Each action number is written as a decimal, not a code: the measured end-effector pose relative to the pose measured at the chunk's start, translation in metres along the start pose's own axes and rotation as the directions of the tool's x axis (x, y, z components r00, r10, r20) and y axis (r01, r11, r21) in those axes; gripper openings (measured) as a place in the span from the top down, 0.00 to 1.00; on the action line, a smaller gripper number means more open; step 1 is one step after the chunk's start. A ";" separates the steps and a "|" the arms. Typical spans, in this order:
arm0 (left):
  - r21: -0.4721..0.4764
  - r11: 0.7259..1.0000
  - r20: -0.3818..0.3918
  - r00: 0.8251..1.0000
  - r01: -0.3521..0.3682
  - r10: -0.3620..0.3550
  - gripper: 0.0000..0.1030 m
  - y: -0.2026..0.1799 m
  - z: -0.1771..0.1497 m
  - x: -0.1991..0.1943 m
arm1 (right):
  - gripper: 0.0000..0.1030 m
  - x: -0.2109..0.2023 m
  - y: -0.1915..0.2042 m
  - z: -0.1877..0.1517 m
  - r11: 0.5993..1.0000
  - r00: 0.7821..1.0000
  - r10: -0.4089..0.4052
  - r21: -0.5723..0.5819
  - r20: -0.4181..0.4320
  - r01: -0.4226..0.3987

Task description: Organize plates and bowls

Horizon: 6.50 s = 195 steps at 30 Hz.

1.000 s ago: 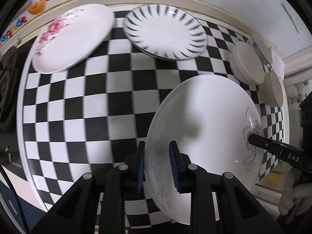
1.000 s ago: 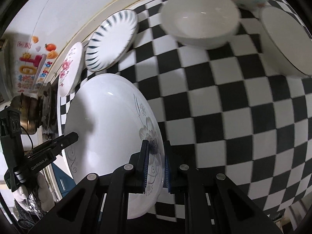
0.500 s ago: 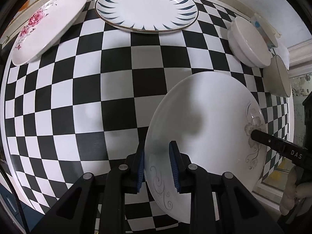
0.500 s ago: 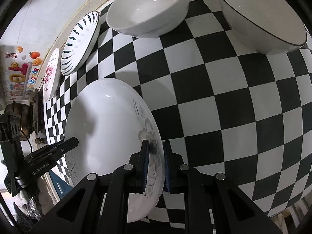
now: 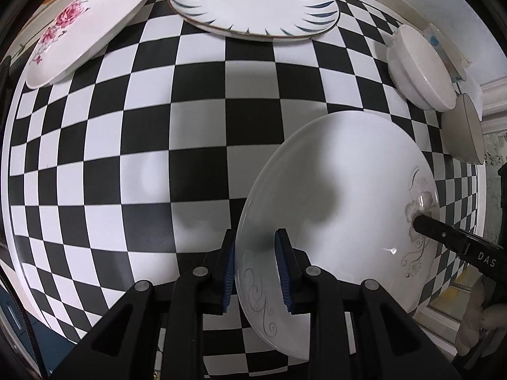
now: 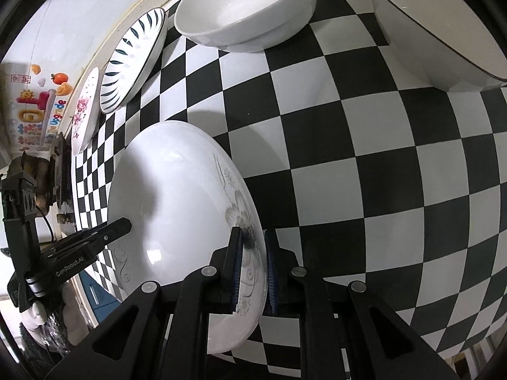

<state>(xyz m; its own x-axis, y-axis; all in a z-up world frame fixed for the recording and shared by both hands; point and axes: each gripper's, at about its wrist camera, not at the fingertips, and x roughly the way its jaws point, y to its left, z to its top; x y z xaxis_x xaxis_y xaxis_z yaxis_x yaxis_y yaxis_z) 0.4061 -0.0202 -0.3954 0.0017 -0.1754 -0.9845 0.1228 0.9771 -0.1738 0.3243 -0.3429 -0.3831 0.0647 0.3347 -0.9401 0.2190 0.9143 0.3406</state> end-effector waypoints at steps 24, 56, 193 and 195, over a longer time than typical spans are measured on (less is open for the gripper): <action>-0.215 0.976 0.277 0.961 0.039 0.023 0.71 0.091 0.006 -0.119 | 0.50 -0.069 0.079 0.031 0.988 0.997 0.072 -0.136 0.013 -0.070; -0.421 0.900 0.115 0.991 0.117 -0.075 0.72 0.309 0.168 -0.013 | 0.68 0.168 0.353 0.290 0.907 0.981 -0.068 -0.421 -0.181 -0.014; -0.011 1.000 0.013 1.000 -0.024 0.024 0.78 0.000 -0.033 0.000 | 0.69 -0.026 0.028 0.001 0.979 0.990 -0.139 -0.154 -0.038 0.132; -0.010 1.000 0.013 1.000 -0.026 0.027 0.78 -0.002 -0.033 0.000 | 0.69 -0.033 0.026 0.002 0.980 0.990 -0.140 -0.145 -0.017 0.136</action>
<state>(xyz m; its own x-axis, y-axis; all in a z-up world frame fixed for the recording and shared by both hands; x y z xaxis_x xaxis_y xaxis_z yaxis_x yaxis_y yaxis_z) 0.3728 -0.0184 -0.3953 0.0178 -0.1509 -0.9884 0.1132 0.9825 -0.1479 0.3293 -0.3306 -0.3437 0.0166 0.2077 -0.9781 0.0826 0.9746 0.2083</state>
